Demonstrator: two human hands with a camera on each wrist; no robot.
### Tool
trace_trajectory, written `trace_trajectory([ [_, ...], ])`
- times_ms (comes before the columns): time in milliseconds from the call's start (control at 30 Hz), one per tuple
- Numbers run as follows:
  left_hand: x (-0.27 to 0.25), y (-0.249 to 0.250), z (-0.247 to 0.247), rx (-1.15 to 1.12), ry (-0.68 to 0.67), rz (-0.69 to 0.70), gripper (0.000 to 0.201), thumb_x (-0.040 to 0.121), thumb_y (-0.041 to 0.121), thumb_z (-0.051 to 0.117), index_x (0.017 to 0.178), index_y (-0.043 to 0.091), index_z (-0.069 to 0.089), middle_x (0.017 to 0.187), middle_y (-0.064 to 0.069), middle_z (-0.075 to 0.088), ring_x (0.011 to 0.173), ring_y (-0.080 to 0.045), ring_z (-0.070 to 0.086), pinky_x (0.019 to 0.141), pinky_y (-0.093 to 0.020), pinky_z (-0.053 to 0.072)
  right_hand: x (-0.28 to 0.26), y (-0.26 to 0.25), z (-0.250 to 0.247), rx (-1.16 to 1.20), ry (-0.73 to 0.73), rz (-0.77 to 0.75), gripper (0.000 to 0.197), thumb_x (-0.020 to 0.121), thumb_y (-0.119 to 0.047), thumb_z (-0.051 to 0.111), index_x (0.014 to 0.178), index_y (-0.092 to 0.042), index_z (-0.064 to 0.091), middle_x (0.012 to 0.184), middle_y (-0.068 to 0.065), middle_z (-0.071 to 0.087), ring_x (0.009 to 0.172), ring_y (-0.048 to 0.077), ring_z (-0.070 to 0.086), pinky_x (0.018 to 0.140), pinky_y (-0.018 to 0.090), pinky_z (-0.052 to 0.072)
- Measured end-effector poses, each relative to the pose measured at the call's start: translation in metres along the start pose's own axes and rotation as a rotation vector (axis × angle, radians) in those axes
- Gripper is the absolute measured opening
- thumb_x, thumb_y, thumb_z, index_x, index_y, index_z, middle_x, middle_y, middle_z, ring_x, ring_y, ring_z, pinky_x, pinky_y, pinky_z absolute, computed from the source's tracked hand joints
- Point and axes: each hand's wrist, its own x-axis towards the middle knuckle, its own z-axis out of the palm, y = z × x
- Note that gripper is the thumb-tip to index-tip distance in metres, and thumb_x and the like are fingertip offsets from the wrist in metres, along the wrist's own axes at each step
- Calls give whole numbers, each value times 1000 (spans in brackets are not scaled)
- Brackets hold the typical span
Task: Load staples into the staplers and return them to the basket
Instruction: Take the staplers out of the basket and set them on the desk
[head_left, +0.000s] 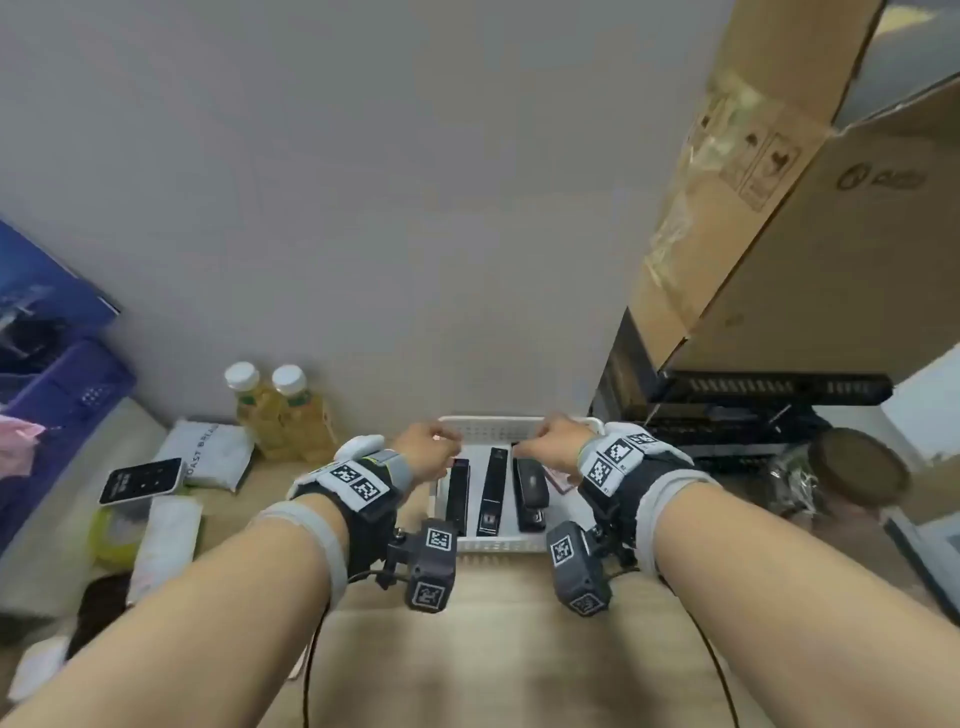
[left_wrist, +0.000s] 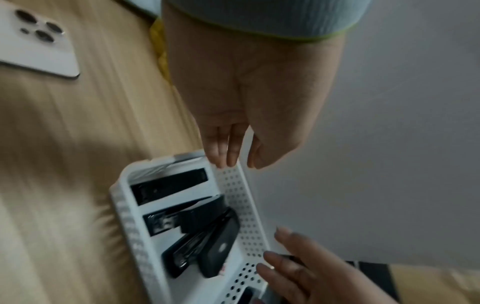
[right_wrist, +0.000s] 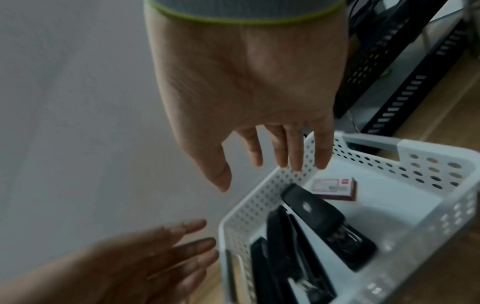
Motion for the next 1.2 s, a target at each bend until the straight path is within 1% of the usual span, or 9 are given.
trace_trajectory([
  [67, 11, -7, 14, 220, 46, 13, 29, 93, 14, 58, 122, 20, 62, 115, -12, 68, 92, -24, 63, 87, -33, 53, 19, 6, 15, -37, 59, 45, 71, 81, -50, 71, 135, -15, 40, 112, 9, 63, 101, 27, 63, 85, 37, 55],
  [133, 17, -15, 30, 339, 34, -17, 46, 95, 13, 54, 141, 19, 51, 129, -13, 65, 108, -28, 64, 94, -33, 51, 41, 11, 38, -37, 53, 103, 100, 75, -55, 74, 150, -14, 22, 143, 17, 48, 129, 37, 50, 106, 43, 45],
  [267, 38, -37, 58, 529, 74, -52, 59, 93, 4, 50, 149, 18, 39, 142, -15, 56, 127, -34, 55, 104, -38, 46, 69, 13, 77, -63, 62, 198, 137, 51, -73, 72, 154, -18, 1, 149, 30, 32, 136, 48, 37, 113, 56, 35],
  [433, 57, -47, 74, 656, 157, -34, 52, 88, 5, 55, 138, 12, 44, 133, -15, 58, 122, -34, 57, 102, -42, 47, 73, 3, 85, -166, 59, 246, 126, 76, -56, 74, 157, -7, -9, 156, 32, 21, 147, 45, 24, 120, 53, 23],
  [533, 65, -54, 79, 657, 215, -39, 47, 87, 9, 58, 132, 11, 45, 129, -16, 59, 117, -35, 60, 98, -46, 49, 81, 6, 88, -129, 95, 261, 120, 81, -47, 75, 157, -1, -7, 155, 27, 28, 145, 39, 31, 120, 47, 26],
  [700, 68, -62, 89, 700, 204, -107, 48, 88, 4, 64, 131, 7, 44, 134, -14, 54, 123, -29, 56, 102, -36, 45, 89, 20, 86, -133, 105, 224, 109, 80, -49, 72, 151, 4, 9, 144, 21, 45, 136, 35, 44, 112, 44, 39],
  [833, 60, -59, 81, 674, 175, -67, 37, 89, 8, 61, 125, 10, 56, 125, -12, 64, 113, -29, 62, 80, -27, 42, 86, 32, 76, -116, 69, 148, 89, 81, -44, 71, 145, 1, 29, 133, 18, 55, 122, 35, 56, 102, 41, 48],
  [1000, 26, -43, 49, 504, 170, 24, 49, 85, 10, 62, 133, 21, 60, 125, -7, 70, 112, -27, 65, 95, -29, 50, 52, 27, 41, -67, 127, 46, 88, 71, -45, 73, 139, -6, 34, 103, 9, 65, 96, 31, 66, 82, 39, 57],
  [1200, -28, -14, -5, 458, -99, 168, 47, 81, 0, 69, 124, 17, 65, 117, -3, 72, 97, -20, 70, 80, -28, 56, -26, 21, -8, -140, 168, -204, 69, 67, -45, 78, 121, -16, 45, 101, 1, 63, 91, 24, 63, 74, 33, 51],
])
